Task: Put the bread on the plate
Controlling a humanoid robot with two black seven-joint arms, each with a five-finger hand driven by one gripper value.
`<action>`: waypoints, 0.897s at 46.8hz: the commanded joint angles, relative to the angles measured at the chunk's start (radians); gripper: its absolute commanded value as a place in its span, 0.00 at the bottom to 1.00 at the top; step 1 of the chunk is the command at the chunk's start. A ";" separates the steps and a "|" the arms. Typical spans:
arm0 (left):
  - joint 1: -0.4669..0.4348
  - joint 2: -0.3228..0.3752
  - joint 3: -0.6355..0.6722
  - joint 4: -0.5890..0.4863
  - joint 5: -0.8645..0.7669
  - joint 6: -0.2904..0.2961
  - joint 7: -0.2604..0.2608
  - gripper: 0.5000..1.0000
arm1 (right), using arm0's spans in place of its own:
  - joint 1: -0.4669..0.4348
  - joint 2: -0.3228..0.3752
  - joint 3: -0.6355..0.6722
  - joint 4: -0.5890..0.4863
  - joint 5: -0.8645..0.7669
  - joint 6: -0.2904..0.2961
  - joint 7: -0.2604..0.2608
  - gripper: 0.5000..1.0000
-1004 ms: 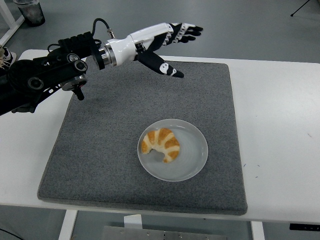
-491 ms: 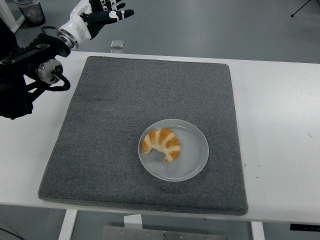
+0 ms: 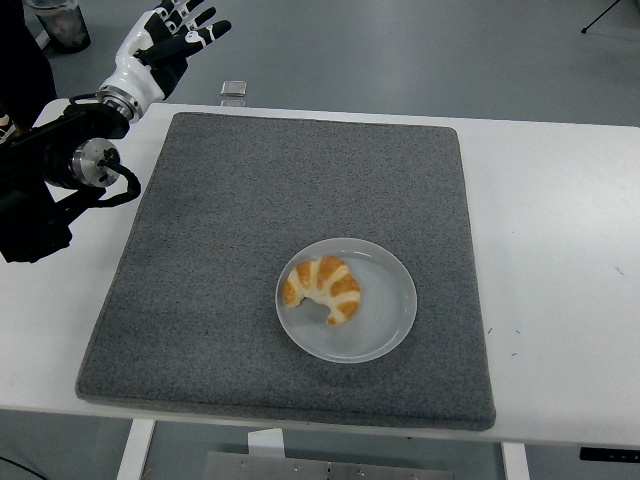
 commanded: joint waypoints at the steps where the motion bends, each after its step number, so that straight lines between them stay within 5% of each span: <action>1: 0.017 0.000 -0.041 -0.001 -0.002 0.000 0.003 0.99 | -0.001 0.000 0.000 0.000 0.000 0.000 0.000 0.90; 31: 0.085 -0.015 -0.153 0.022 -0.045 0.049 0.064 0.99 | -0.001 0.000 0.000 0.000 0.000 0.000 0.000 0.90; 42: 0.088 -0.103 -0.216 0.082 -0.067 0.075 0.063 1.00 | -0.003 0.000 -0.002 0.003 -0.002 0.009 0.000 0.90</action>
